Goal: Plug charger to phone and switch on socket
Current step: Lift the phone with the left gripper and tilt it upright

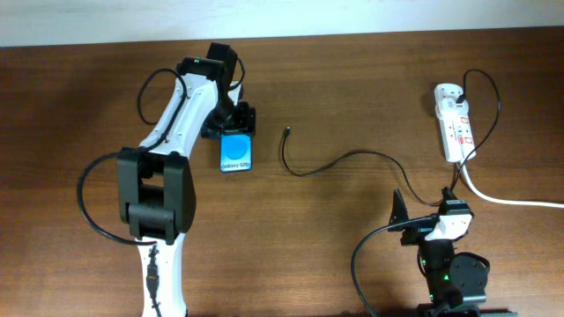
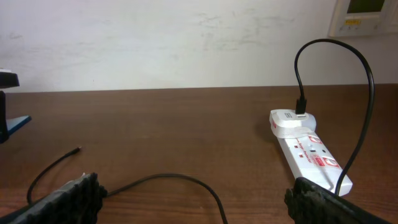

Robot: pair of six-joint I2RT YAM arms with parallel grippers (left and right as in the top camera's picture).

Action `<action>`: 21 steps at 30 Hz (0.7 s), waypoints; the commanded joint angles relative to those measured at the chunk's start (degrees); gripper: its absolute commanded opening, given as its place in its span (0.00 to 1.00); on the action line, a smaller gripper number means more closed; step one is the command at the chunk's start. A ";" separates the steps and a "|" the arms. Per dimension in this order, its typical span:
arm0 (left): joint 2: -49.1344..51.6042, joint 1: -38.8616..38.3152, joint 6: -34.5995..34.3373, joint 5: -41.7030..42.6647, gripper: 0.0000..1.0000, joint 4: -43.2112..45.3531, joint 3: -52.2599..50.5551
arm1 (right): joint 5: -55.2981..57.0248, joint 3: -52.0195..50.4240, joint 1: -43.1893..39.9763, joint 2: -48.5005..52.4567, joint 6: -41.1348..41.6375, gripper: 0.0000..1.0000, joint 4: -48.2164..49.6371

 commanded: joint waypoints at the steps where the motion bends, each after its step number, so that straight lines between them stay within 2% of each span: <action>1: 0.17 1.42 0.28 11.04 0.61 -0.76 1.49 | 0.46 -0.31 -0.35 -0.28 0.20 0.98 -0.28; 6: 0.17 3.72 0.28 21.18 0.43 -1.49 1.49 | 0.46 -0.31 -0.35 -0.28 0.20 0.98 -0.28; 8: 0.17 4.81 -0.07 26.34 0.31 -1.92 1.49 | 0.46 -0.31 -0.35 -0.28 0.20 0.98 -0.28; 9: 0.17 5.42 -0.94 28.92 0.22 -2.03 1.49 | 0.46 -0.31 -0.35 -0.28 0.20 0.98 -0.28; 11: 0.17 6.40 -3.61 33.22 0.12 -2.08 1.49 | 0.46 -0.31 -0.35 -0.28 0.20 0.98 -0.28; 14: 0.17 7.65 -9.11 37.57 0.01 -2.43 1.49 | 0.46 -0.31 -0.35 -0.28 0.20 0.98 -0.28; 18: 0.17 8.68 -21.29 38.45 0.00 -5.01 1.49 | 0.46 -0.31 -0.35 -0.28 0.20 0.98 -0.28; 21: 0.17 8.72 -27.39 38.53 0.00 -7.37 1.49 | 0.46 -0.31 -0.35 -0.28 0.20 0.98 -0.28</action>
